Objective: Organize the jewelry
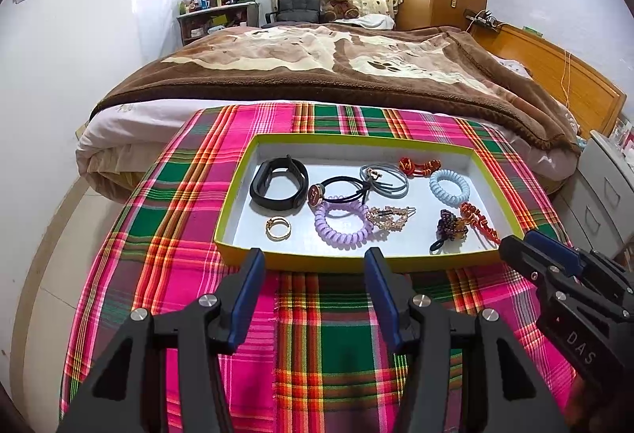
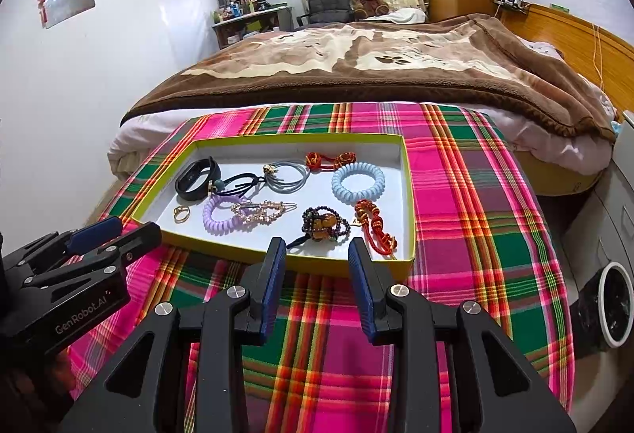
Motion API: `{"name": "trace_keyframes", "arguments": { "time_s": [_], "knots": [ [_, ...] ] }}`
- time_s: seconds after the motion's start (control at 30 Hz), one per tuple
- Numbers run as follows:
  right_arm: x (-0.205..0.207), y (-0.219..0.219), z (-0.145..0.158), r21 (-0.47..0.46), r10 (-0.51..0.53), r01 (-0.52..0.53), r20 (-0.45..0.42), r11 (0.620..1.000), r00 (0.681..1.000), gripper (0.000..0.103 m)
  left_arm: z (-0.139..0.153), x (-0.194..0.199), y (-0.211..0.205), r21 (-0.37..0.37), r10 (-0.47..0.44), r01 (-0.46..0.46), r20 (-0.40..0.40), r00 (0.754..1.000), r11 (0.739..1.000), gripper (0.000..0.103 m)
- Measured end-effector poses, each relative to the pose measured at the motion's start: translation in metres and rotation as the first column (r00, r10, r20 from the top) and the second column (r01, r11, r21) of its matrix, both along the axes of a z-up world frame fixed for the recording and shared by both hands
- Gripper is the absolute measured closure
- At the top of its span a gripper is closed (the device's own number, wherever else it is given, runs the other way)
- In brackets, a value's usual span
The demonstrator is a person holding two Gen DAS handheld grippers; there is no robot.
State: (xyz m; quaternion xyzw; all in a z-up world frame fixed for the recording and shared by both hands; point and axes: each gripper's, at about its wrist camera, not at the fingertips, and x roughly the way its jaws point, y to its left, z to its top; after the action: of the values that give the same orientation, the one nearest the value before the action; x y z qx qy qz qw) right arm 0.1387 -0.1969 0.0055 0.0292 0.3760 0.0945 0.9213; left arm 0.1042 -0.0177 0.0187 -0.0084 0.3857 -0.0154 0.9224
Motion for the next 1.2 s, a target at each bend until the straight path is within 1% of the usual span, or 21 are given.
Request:
{"name": "trace_keyframes", "arguments": {
  "time_s": [1.2],
  "knots": [
    [-0.0006, 0.0018, -0.0004, -0.007, 0.000, 0.000, 0.002, 1.000, 1.000, 0.069, 0.0006, -0.0023, 0.0009, -0.021, 0.012, -0.012, -0.008, 1.000, 1.000, 0.049]
  ]
}}
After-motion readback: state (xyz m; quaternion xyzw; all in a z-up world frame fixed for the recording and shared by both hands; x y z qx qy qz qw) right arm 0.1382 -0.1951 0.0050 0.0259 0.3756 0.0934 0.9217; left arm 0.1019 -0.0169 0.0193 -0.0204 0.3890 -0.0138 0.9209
